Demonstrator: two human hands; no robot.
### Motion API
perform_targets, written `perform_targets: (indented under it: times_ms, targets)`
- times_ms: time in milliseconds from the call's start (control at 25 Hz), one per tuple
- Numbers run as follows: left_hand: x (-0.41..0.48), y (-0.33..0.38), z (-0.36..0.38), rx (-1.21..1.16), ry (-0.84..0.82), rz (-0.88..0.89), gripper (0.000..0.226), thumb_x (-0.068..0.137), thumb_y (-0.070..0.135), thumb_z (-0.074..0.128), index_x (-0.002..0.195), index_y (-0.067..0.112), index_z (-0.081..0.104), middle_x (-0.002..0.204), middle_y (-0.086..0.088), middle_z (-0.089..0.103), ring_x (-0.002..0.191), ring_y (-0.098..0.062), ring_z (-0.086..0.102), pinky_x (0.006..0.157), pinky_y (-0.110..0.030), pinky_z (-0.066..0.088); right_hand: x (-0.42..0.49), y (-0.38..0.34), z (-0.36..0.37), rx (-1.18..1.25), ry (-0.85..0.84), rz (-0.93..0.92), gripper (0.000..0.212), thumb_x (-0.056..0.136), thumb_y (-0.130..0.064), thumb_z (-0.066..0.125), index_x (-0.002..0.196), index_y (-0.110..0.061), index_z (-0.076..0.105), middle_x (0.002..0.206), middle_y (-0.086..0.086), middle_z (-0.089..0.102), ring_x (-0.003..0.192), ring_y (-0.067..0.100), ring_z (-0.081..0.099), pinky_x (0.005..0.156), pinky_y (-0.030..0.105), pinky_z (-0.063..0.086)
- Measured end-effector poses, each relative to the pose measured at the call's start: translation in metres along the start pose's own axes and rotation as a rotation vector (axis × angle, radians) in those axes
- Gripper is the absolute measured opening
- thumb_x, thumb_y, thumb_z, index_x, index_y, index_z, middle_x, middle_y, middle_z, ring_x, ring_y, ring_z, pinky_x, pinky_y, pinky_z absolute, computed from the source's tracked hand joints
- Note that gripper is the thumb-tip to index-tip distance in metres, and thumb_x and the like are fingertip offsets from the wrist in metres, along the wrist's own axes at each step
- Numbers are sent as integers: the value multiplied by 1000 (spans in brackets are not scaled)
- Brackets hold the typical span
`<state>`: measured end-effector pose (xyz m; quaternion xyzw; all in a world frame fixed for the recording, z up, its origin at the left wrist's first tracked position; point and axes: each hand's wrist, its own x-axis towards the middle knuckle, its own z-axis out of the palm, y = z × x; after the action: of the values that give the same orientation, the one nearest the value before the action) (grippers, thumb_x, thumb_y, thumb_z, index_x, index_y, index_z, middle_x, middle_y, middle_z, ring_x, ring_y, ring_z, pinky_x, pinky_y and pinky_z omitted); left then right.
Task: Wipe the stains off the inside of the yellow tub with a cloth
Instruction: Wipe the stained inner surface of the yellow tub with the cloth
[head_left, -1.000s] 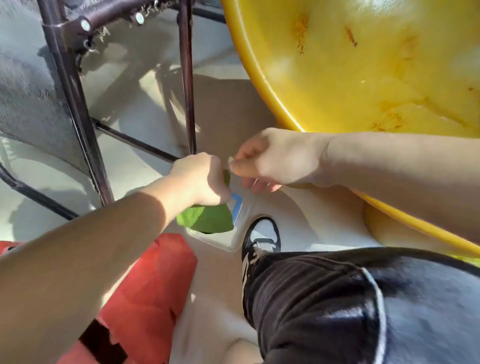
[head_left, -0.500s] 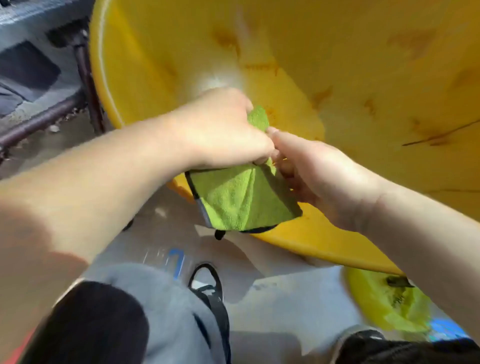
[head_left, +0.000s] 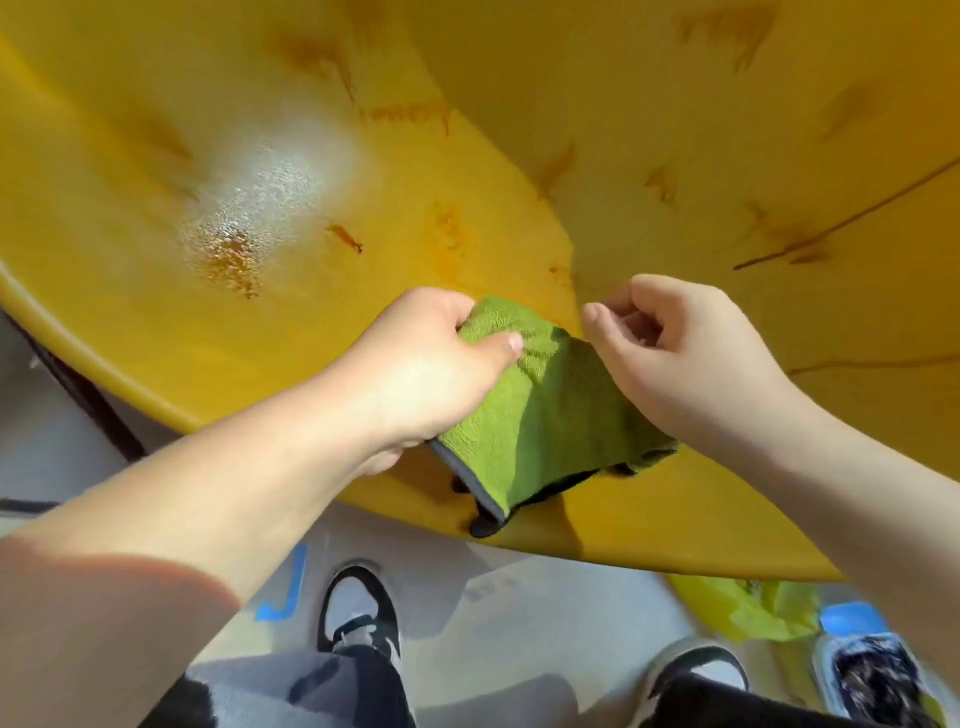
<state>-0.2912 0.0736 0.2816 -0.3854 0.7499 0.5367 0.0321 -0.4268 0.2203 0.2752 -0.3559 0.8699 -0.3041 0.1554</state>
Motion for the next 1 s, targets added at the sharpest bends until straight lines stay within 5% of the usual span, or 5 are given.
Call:
perform_targets:
  times_ms: [360,520,640,800,1000]
  targets:
    - [-27,71,39,-846,-339,296,29,105,4,50,130,14,58,112,-13,69,99,-29,66,92,-48,54,-8,-8,-42,620,336,121,48,102,-51,43,100,-12,71,98,16,74,88,25,70,80,42,54]
    - [-27,15,32,-141,-206,110,31,101,19,61,132,24,59,116,1,72,79,-4,67,71,-26,58,-11,2,0,-27,2,47,42,103,-54,33,89,-24,59,97,5,64,98,26,60,82,40,45]
    - [-29,-30,11,629,-198,145,14,95,34,61,91,25,72,83,7,72,68,-16,63,56,-25,48,-29,27,80,-468,-431,131,80,100,-63,12,153,-10,38,160,20,36,152,36,28,122,51,24]
    - [-21,-54,-27,949,17,68,19,90,35,55,75,24,55,86,2,65,87,-30,62,65,-34,48,-39,31,110,-642,-363,67,97,92,-71,-4,165,-7,4,171,23,4,158,40,-1,126,56,2]
    - [-16,-79,-59,1227,-7,-146,44,91,54,46,125,27,52,136,-7,46,130,-34,38,103,-52,36,-11,15,138,-653,-311,48,102,89,-77,-1,165,-8,0,172,20,-3,158,39,-6,125,59,-1]
